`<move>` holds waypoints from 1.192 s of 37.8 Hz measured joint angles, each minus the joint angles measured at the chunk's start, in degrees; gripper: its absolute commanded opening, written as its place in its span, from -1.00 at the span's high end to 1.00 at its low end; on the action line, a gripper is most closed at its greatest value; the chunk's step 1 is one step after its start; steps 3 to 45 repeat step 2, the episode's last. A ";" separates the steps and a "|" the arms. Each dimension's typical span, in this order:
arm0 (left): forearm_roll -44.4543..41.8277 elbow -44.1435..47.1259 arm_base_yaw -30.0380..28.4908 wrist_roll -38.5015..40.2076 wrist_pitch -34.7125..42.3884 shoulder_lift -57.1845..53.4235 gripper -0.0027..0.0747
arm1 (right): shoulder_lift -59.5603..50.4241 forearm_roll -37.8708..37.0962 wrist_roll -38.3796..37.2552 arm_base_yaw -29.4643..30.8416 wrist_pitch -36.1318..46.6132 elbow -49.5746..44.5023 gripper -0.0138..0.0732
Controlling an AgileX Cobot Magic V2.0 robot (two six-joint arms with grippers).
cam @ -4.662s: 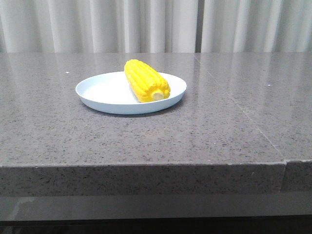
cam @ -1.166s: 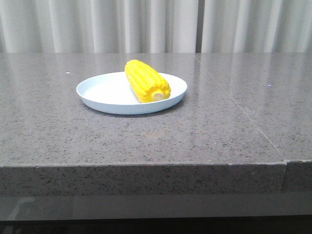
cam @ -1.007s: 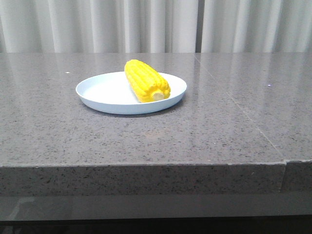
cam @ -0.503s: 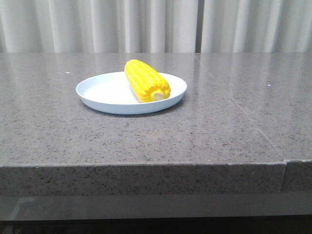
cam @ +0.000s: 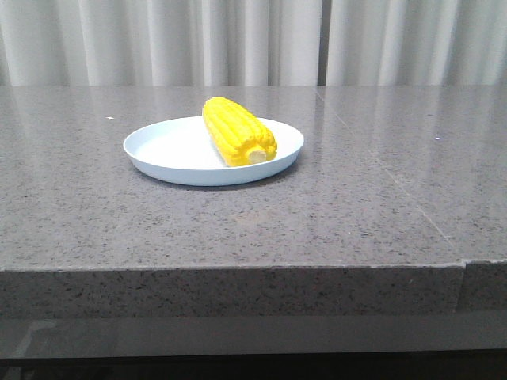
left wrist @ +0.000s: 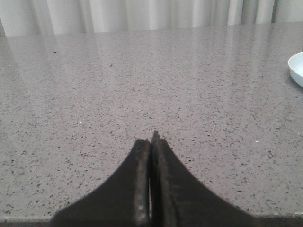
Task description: Place corn on plate with both arms
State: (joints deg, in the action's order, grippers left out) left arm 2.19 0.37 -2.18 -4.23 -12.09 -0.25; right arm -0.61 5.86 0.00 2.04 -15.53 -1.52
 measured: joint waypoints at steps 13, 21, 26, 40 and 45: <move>0.00 0.00 0.00 0.00 0.00 0.00 0.98 | 0.00 0.00 0.00 0.00 0.00 0.00 0.68; 0.00 0.00 0.00 0.00 0.00 0.00 0.98 | 0.00 0.00 0.00 0.00 0.00 0.00 0.68; 0.00 0.00 0.00 0.00 0.00 0.00 0.98 | 0.00 0.00 0.00 0.00 0.00 0.00 0.68; 0.00 0.00 0.00 0.00 0.00 0.00 0.98 | 0.00 0.00 0.00 0.00 0.00 0.00 0.68; 0.00 0.00 0.00 0.00 0.00 0.00 0.98 | 0.00 0.00 0.00 0.00 0.00 0.00 0.68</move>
